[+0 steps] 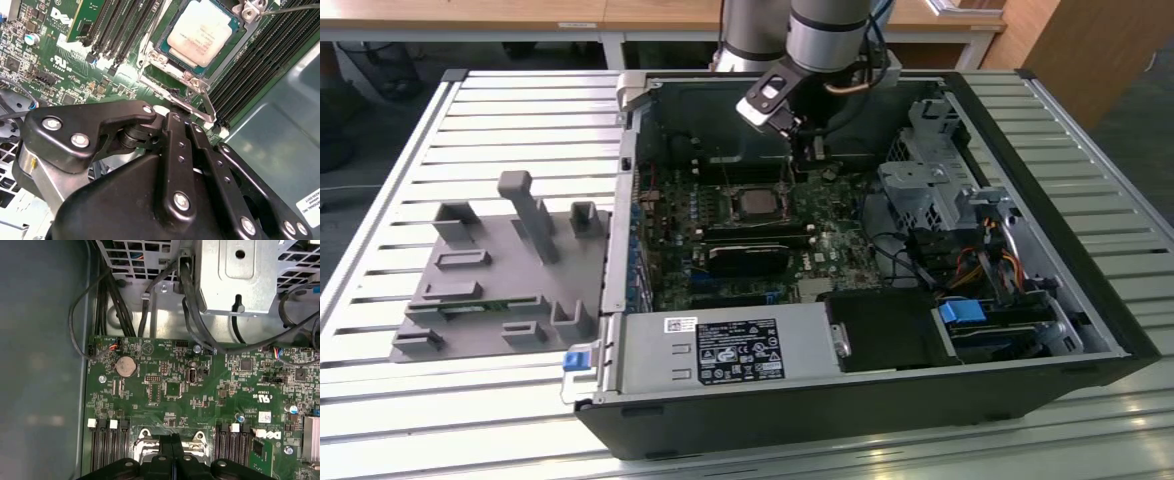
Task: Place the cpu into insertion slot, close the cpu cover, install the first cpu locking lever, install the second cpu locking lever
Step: 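Close the cpu cover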
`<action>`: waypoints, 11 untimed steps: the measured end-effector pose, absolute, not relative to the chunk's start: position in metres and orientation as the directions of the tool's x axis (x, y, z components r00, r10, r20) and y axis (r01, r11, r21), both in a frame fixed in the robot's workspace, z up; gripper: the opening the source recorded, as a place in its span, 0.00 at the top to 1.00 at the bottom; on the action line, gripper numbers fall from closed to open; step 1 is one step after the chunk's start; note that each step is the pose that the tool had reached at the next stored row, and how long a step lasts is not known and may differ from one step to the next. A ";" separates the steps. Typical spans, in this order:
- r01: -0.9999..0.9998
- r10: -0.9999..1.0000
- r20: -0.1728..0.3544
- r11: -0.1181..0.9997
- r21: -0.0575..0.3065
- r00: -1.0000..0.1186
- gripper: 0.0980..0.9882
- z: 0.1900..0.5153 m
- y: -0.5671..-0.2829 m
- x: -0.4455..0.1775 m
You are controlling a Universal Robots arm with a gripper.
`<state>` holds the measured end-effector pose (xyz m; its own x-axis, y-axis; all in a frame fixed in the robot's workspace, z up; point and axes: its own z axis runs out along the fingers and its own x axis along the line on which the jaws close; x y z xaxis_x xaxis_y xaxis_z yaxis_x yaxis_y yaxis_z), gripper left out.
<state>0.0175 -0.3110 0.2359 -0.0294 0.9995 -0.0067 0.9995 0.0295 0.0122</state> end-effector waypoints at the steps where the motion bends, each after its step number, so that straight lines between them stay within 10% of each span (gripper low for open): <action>1: 0.999 1.000 -0.007 0.029 0.012 -0.029 0.99 0.236 -0.311 0.017; 11: 0.999 1.000 -0.007 0.030 0.012 -0.029 0.99 0.225 -0.311 0.000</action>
<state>-0.0001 -0.3110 0.2252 -0.0294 0.9995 -0.0067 0.9995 0.0295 0.0122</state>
